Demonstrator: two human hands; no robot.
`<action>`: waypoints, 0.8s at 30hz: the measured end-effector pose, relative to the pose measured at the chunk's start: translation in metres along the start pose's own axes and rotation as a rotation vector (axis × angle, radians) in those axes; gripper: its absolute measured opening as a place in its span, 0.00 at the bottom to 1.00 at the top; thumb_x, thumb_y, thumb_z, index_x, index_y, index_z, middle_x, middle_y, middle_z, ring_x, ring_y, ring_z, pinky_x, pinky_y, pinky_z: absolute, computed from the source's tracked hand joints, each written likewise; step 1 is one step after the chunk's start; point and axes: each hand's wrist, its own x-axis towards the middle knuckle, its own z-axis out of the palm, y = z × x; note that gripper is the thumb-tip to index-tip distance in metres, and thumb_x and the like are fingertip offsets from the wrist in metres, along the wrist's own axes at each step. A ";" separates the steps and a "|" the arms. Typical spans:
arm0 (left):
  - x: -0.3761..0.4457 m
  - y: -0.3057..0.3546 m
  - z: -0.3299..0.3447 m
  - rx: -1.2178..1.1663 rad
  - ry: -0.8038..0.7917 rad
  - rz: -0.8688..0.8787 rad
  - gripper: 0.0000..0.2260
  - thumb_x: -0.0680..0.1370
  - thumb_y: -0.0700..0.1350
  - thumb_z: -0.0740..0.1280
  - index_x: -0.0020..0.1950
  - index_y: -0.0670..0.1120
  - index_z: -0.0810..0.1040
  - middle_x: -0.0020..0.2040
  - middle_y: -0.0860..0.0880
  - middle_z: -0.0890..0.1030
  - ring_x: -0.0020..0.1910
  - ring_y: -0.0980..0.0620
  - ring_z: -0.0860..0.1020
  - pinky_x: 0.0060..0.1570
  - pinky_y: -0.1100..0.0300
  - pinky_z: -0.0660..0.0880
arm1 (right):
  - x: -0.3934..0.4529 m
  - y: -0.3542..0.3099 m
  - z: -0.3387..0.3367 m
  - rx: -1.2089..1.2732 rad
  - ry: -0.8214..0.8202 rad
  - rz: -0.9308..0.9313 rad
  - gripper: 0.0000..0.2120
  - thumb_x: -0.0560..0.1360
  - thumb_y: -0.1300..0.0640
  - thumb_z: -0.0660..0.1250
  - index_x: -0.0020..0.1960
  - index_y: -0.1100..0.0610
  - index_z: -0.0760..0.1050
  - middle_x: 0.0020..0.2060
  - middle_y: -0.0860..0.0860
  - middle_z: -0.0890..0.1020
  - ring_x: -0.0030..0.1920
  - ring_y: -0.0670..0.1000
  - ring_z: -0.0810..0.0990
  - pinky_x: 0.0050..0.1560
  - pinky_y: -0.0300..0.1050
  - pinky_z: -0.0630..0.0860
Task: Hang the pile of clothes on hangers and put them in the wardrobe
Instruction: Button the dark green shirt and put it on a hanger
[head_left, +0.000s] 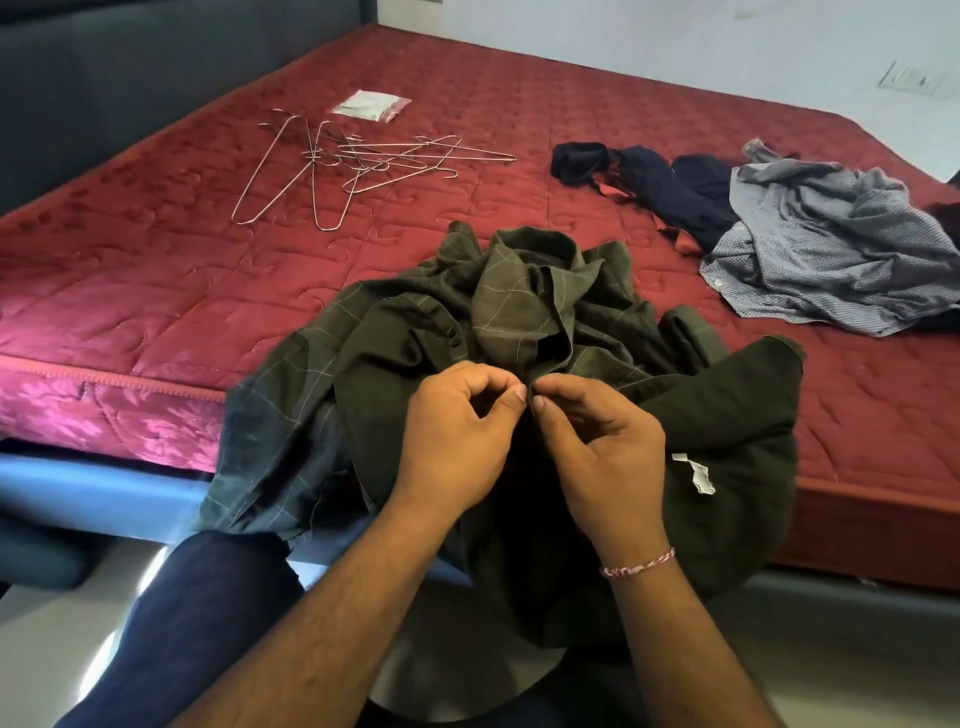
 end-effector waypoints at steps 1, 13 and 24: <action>0.002 0.000 0.000 -0.006 -0.018 -0.006 0.04 0.79 0.43 0.74 0.46 0.52 0.86 0.44 0.57 0.85 0.47 0.60 0.82 0.51 0.60 0.79 | 0.001 -0.001 0.000 -0.020 -0.007 -0.017 0.10 0.76 0.65 0.74 0.54 0.55 0.86 0.47 0.45 0.87 0.51 0.48 0.86 0.54 0.50 0.83; 0.004 -0.004 0.000 -0.353 -0.161 -0.157 0.09 0.82 0.41 0.69 0.46 0.49 0.87 0.41 0.50 0.85 0.42 0.54 0.82 0.48 0.52 0.78 | 0.009 -0.015 -0.003 0.425 -0.058 0.359 0.07 0.74 0.67 0.74 0.51 0.60 0.85 0.43 0.54 0.87 0.45 0.50 0.87 0.44 0.43 0.82; 0.006 -0.004 -0.001 -0.453 -0.097 -0.197 0.09 0.84 0.43 0.66 0.47 0.50 0.83 0.45 0.46 0.84 0.47 0.48 0.82 0.55 0.45 0.81 | -0.003 0.000 -0.010 -0.334 -0.098 -0.105 0.06 0.75 0.53 0.75 0.52 0.50 0.83 0.45 0.41 0.84 0.48 0.43 0.82 0.49 0.41 0.79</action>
